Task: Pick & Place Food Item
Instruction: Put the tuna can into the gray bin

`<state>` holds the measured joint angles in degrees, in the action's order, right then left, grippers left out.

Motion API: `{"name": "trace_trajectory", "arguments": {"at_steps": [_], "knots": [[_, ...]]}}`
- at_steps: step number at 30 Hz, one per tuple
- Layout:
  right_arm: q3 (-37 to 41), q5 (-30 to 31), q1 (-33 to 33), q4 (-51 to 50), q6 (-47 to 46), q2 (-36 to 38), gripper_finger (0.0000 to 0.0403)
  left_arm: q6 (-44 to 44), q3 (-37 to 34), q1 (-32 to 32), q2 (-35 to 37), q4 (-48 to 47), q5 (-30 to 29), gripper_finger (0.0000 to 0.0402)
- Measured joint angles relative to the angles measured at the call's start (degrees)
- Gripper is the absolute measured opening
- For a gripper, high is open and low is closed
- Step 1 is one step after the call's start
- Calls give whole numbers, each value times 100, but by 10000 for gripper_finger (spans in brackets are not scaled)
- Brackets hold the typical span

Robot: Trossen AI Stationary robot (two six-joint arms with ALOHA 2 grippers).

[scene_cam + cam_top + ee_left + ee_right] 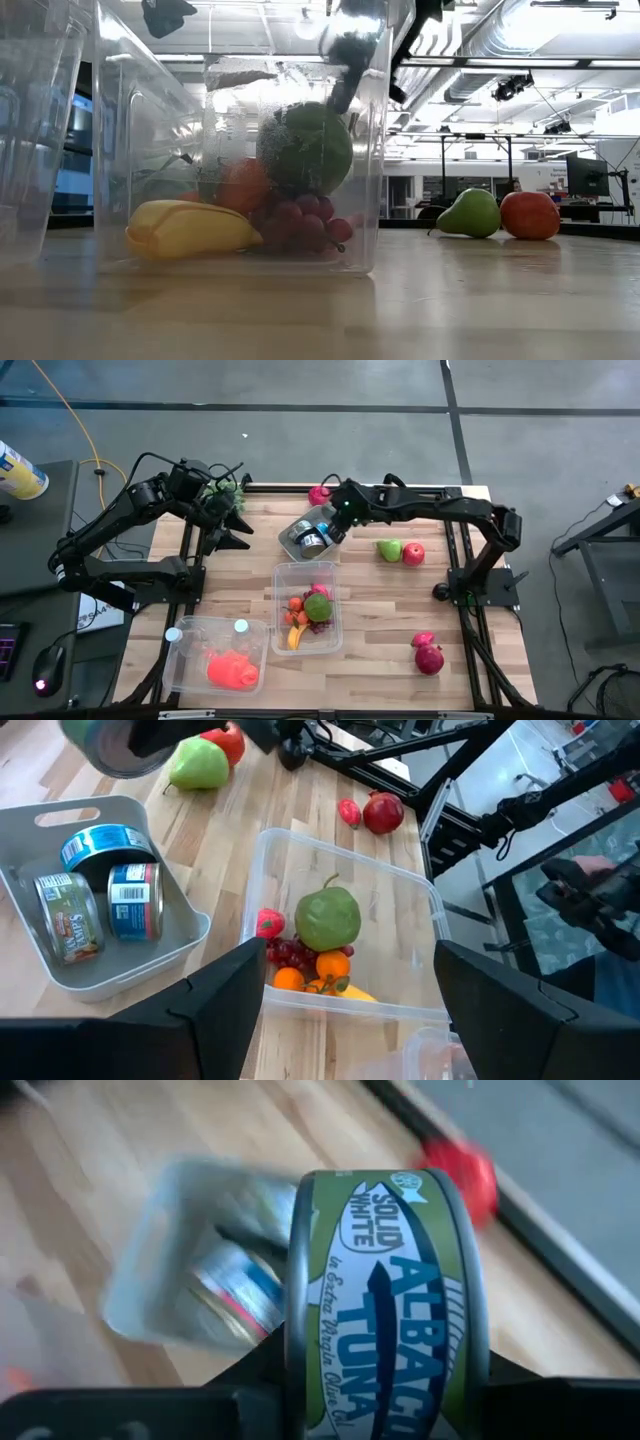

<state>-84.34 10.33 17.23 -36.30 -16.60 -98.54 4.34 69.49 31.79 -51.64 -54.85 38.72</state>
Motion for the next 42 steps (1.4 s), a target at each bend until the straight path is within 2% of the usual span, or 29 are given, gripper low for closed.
{"name": "trace_trajectory", "arguments": {"at_steps": [2, 7, 9, 17, 26, 40, 42], "knots": [[-9, 32, -39, 219, 184, -11, 111, 2, 2, 0, 0, -2, 2, 281], [12, 132, 117, 26, 172, -251, 111, 37, 1, 0, 0, -69, 19, 281], [22, 62, 186, -203, 142, -353, 111, 62, 1, 0, 0, -70, 20, 281], [18, -366, 150, -7, 55, -711, 111, 175, 0, 0, 0, -66, 20, 281], [2, -93, 161, 97, -25, -871, 111, 199, 0, 0, 0, -66, 20, 281], [13, -583, 154, 201, -344, -1434, 112, 212, 0, -2, 0, -63, 20, 281], [13, -594, 133, 215, -324, -1447, 140, 212, 0, -5, 0, -63, 20, 281]]}}
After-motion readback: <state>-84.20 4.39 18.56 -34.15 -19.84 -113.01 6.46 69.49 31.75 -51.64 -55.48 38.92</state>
